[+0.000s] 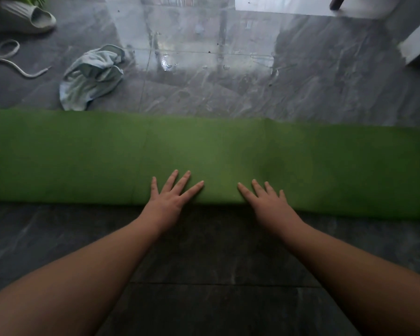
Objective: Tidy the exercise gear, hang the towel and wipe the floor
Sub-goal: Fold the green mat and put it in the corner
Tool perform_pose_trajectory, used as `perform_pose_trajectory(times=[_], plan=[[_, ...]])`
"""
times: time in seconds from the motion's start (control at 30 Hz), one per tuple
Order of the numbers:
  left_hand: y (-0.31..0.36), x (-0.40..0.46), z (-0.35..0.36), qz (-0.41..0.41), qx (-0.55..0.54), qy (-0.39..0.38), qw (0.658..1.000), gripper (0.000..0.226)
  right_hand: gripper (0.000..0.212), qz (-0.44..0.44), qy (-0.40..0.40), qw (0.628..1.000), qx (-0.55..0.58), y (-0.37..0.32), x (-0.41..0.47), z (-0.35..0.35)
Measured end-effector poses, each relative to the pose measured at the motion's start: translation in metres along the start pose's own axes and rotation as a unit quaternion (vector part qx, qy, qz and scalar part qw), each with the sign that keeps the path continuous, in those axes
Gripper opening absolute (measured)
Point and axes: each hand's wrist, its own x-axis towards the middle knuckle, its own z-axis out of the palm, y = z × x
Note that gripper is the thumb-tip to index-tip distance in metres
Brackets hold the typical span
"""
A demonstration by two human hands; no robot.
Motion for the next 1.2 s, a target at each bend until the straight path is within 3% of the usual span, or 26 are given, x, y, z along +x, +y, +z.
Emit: perform_pose_trajectory(times=[0.3, 0.53, 0.67, 0.9, 1.2], plan=[[0.024, -0.05, 0.011, 0.039, 0.048, -0.105, 0.993, 0.109, 0.097, -0.013, -0.041, 0.998, -0.04, -0.014, -0.062, 0.039], [0.045, -0.061, 0.034, -0.01, 0.015, -0.167, 0.986, 0.095, 0.085, -0.022, -0.045, 0.998, -0.023, -0.003, -0.068, 0.073], [0.057, -0.058, 0.026, -0.028, -0.014, -0.15, 0.988, 0.085, 0.083, -0.048, -0.022, 0.999, -0.006, 0.012, -0.073, 0.069], [0.108, -0.026, -0.012, 0.046, 0.007, -0.096, 0.994, 0.085, 0.077, -0.054, 0.034, 0.997, 0.031, 0.055, -0.086, 0.045], [0.229, 0.029, -0.046, 0.097, 0.013, -0.086, 0.992, 0.087, 0.074, 0.067, 0.107, 0.98, 0.155, 0.138, -0.126, 0.056]])
